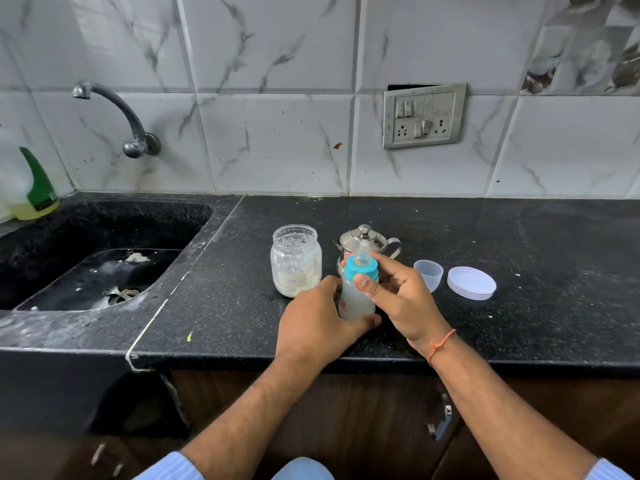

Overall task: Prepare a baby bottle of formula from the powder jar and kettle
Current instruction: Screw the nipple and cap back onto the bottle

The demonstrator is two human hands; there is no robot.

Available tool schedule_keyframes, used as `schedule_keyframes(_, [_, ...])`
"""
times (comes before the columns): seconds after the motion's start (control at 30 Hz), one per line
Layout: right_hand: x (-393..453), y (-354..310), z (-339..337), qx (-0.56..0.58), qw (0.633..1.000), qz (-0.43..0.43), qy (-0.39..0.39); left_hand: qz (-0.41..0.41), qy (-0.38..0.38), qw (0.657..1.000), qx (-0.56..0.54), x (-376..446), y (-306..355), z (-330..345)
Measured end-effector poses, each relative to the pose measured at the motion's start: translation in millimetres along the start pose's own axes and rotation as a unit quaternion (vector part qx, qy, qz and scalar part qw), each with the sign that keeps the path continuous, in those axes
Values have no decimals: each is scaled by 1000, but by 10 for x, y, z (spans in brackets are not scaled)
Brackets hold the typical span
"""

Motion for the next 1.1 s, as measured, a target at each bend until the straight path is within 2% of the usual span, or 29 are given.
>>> schedule_keyframes(0.1, [-11,-4,-11,2,1000,2,15,1,-11,1000,3,21,21,-11])
schedule_keyframes(0.23, [-21,-6,-22,20,1000,9,1,65,-111,991,-17,113,-28,-19])
schedule_keyframes(0.3, [-36,-19,-13,17,1000,8,-2,78,-134,987,-52,127,-65,-25])
schedule_keyframes(0.4, [-61,-47,-4,12,1000,5,7,73,-118,986,-93,111,-78,-25])
schedule_keyframes(0.47, [-70,-67,3,8,1000,3,10,61,-96,990,-82,91,-69,4])
schedule_keyframes(0.63, [-66,-47,43,-13,999,-2,40,39,-37,997,47,10,44,-16])
schedule_keyframes(0.73, [-94,-17,65,-52,996,-12,73,41,-31,995,80,-6,96,-47])
schedule_keyframes(0.87, [-165,-65,109,-88,991,-14,100,27,-86,996,17,-3,108,-93])
schedule_keyframes(1.1, [-321,-109,41,-203,979,13,34,57,-167,980,-94,82,-19,-199])
Point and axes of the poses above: each hand's wrist, its own x-axis towards the middle knuckle, its own z-axis out of the palm, y = z × x, the point moved 2 cm from there along x, towards the middle knuckle, and after that the axes turned 9 degrees about z, right-handed, at the moved point
